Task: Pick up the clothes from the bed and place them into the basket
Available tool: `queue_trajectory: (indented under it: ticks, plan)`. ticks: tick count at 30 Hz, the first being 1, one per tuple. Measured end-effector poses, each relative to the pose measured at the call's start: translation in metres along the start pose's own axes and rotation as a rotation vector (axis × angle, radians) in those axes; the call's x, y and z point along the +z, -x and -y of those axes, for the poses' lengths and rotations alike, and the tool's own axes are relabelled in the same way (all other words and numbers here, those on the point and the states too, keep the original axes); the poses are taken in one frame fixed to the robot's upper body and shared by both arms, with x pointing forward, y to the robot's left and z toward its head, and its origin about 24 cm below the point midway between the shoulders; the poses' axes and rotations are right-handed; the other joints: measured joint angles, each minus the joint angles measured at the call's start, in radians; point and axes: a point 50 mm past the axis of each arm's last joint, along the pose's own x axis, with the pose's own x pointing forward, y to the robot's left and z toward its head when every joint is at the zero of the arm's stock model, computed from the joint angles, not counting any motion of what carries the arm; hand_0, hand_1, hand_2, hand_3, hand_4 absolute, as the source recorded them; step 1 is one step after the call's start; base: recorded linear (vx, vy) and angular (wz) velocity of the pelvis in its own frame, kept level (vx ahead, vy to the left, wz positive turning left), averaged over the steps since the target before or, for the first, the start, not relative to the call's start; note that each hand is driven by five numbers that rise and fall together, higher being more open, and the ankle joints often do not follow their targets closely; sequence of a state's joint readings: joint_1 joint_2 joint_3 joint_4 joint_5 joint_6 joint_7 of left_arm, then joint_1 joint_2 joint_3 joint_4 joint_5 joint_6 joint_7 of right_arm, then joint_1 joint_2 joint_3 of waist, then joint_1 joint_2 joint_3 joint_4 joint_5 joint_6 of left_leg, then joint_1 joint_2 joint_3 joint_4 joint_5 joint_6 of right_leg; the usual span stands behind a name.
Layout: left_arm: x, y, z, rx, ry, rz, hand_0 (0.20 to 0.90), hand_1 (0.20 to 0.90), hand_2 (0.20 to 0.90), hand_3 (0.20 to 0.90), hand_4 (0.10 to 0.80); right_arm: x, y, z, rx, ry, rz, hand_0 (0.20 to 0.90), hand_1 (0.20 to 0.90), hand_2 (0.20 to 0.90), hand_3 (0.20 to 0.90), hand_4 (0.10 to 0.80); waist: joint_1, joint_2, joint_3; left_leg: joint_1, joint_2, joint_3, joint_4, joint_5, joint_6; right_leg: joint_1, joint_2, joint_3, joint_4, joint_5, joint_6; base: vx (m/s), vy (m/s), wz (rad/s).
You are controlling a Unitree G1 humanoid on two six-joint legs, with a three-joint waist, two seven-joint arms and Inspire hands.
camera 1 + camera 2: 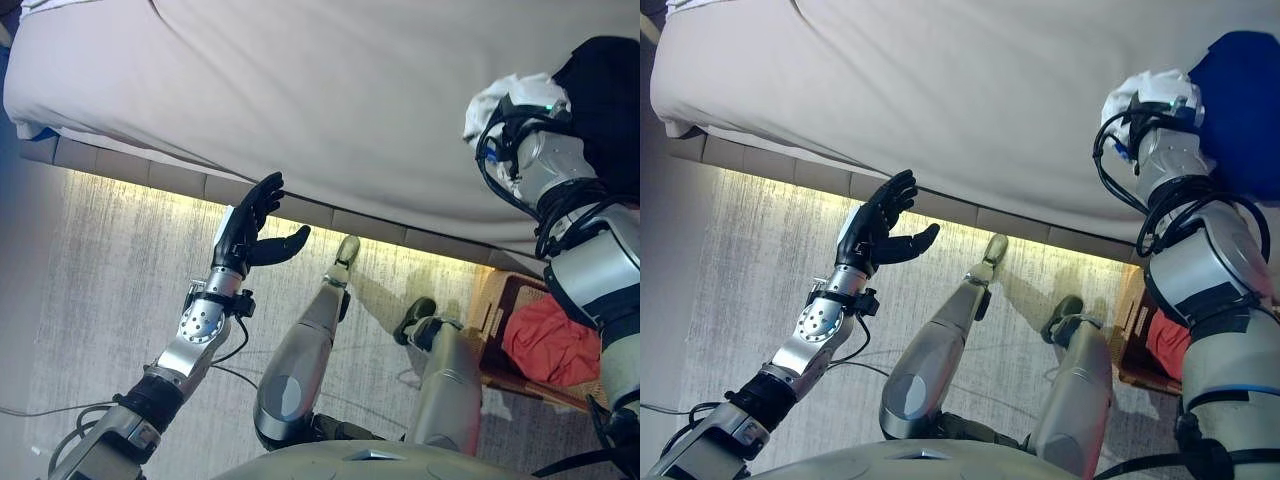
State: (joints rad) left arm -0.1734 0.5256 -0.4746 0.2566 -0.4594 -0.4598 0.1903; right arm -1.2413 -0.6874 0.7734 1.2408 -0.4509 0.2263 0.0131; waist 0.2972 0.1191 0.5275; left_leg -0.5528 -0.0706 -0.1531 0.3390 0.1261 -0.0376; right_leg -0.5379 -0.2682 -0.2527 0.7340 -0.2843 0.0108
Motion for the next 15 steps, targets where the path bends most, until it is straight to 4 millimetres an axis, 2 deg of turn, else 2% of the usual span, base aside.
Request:
queue_trajectory:
  ticks: [6,8,12,15]
  plan:
    - [0.0,0.0,-0.001,0.006,-0.004,-0.004,0.9,0.9,0.9,0.9,0.8,-0.004,0.001,-0.02,0.008,-0.039,0.035,0.3,0.3,0.3,0.2,0.1,-0.022,-0.002,0.001,0.131,0.019,0.03,-0.08,0.004,0.006,0.128,0.025,0.01,-0.099,0.008,-0.003,-0.015,0.014,-0.18]
    - [0.0,-0.001,-0.002,0.009,-0.007,-0.01,0.9,0.9,0.9,0.9,0.8,-0.004,0.002,-0.024,-0.012,-0.04,0.065,0.3,0.3,0.3,0.2,0.1,-0.039,-0.005,0.002,0.198,0.021,0.04,-0.114,0.007,0.012,0.19,0.036,0.019,-0.146,0.038,0.01,0.055,0.029,-0.17]
    - [0.0,-0.002,-0.008,0.049,-0.013,-0.025,0.9,0.9,0.9,0.9,0.8,-0.002,0.006,-0.011,-0.099,-0.116,0.176,0.3,0.3,0.3,0.2,0.1,-0.063,-0.015,0.001,0.302,0.045,0.072,-0.184,0.011,0.023,0.294,0.066,0.029,-0.248,0.081,0.029,0.135,0.012,-0.25]
    - [0.002,-0.003,-0.018,0.089,-0.02,-0.029,0.9,0.9,0.9,0.9,0.8,0.0,0.01,0.007,-0.181,-0.159,0.248,0.3,0.3,0.3,0.2,0.1,-0.093,-0.049,-0.008,0.395,0.055,0.088,-0.235,0.012,0.025,0.384,0.082,0.041,-0.32,0.099,0.047,0.147,0.01,-0.23]
